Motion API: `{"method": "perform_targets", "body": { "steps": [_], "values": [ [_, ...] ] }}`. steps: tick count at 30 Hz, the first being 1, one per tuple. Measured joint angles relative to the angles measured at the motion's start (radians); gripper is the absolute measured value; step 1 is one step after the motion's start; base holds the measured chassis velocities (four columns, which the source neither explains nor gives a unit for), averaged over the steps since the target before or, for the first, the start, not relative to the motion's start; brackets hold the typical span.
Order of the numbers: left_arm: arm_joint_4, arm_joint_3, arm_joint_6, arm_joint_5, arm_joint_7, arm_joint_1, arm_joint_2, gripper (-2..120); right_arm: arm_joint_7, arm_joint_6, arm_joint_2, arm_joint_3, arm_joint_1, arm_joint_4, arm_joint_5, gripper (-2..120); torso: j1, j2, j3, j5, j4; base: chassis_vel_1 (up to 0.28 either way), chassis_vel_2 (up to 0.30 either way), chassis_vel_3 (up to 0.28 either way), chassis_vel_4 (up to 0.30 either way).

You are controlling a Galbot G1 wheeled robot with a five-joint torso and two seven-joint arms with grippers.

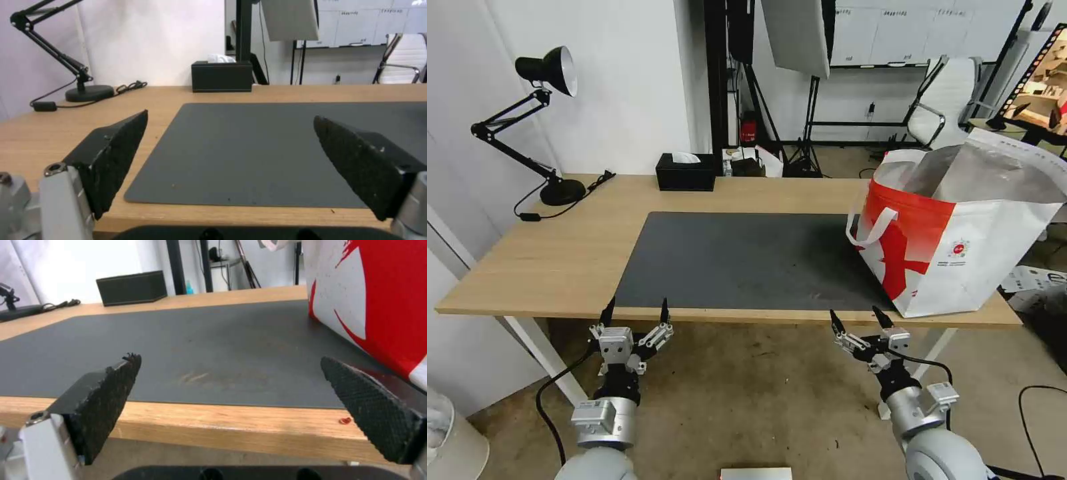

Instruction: Pick up the trash from the table and place it into the takeout bag.

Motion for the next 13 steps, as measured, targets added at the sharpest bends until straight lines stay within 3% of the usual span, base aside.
{"method": "perform_targets", "body": {
  "steps": [13],
  "values": [
    [0.000,0.000,0.000,0.000,0.000,0.000,0.000,100,0.000,0.000,0.000,0.000,0.000,0.000,0.000,100,0.000,0.000,0.000,0.0000,0.0000,0.000,0.000,0.000,0.000]
  ]
}}
